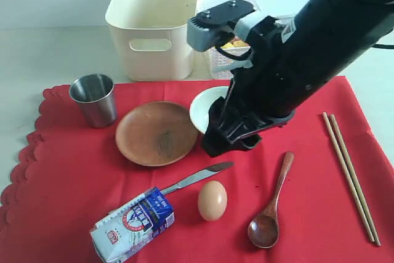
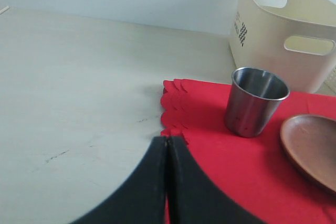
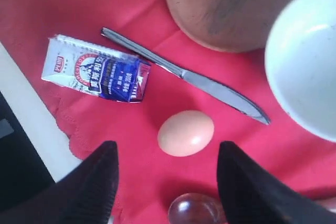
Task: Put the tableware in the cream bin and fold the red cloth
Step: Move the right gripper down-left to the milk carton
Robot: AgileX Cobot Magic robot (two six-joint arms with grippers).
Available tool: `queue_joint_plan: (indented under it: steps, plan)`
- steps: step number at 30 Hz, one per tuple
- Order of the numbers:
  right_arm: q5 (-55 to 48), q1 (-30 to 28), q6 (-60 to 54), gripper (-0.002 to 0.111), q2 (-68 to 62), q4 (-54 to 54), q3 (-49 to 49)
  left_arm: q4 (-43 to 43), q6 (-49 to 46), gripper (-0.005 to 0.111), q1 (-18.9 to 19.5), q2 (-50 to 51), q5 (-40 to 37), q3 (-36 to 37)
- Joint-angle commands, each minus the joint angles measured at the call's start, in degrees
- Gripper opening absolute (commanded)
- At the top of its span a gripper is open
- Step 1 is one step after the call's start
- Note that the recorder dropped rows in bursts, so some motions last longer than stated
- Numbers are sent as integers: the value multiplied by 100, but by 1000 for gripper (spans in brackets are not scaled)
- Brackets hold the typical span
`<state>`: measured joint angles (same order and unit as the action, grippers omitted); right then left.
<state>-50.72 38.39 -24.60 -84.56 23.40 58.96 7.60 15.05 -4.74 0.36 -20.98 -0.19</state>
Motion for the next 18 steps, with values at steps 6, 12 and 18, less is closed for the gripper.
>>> queue_joint_plan:
  steps: [6, 12, 18]
  plan:
    - [704, 540, -1907, 54, -233, 90, -27, -41, -3, 0, 9, -36, 26, 19]
    - [909, 592, -4154, 54, -508, 1142, -27, -41, -3, 0, 9, -36, 26, 19]
    - [1015, 592, -5495, 55, -774, 1824, -27, -41, -3, 0, 9, -36, 26, 19]
